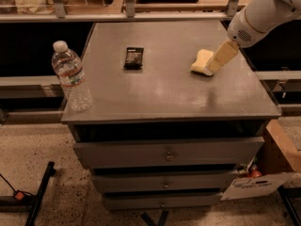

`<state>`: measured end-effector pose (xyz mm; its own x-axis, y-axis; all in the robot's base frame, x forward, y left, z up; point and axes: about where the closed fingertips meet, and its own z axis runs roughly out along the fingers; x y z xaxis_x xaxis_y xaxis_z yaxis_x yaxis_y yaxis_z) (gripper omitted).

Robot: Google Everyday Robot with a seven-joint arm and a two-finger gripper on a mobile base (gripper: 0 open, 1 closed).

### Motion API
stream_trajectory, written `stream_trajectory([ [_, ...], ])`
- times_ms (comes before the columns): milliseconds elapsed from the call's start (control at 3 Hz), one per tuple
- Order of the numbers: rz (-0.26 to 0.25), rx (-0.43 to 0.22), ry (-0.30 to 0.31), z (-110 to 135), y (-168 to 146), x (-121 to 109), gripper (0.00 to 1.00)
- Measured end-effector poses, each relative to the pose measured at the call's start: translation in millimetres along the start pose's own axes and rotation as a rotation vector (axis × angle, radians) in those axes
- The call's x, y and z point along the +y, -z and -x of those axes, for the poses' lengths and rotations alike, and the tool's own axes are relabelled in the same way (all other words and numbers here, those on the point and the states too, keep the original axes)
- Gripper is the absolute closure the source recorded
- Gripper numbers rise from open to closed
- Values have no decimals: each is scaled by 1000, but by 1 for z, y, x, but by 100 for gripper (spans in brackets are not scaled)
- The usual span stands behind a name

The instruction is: Move sponge near rxbar chocolate

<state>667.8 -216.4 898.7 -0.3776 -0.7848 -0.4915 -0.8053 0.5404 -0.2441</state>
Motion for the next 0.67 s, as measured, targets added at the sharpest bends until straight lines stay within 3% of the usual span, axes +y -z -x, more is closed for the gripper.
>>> stream_trajectory([
  [333, -7, -41, -89, -5, -30, -19, 0],
  [667, -13, -78, -139, -4, -52, -30, 0],
])
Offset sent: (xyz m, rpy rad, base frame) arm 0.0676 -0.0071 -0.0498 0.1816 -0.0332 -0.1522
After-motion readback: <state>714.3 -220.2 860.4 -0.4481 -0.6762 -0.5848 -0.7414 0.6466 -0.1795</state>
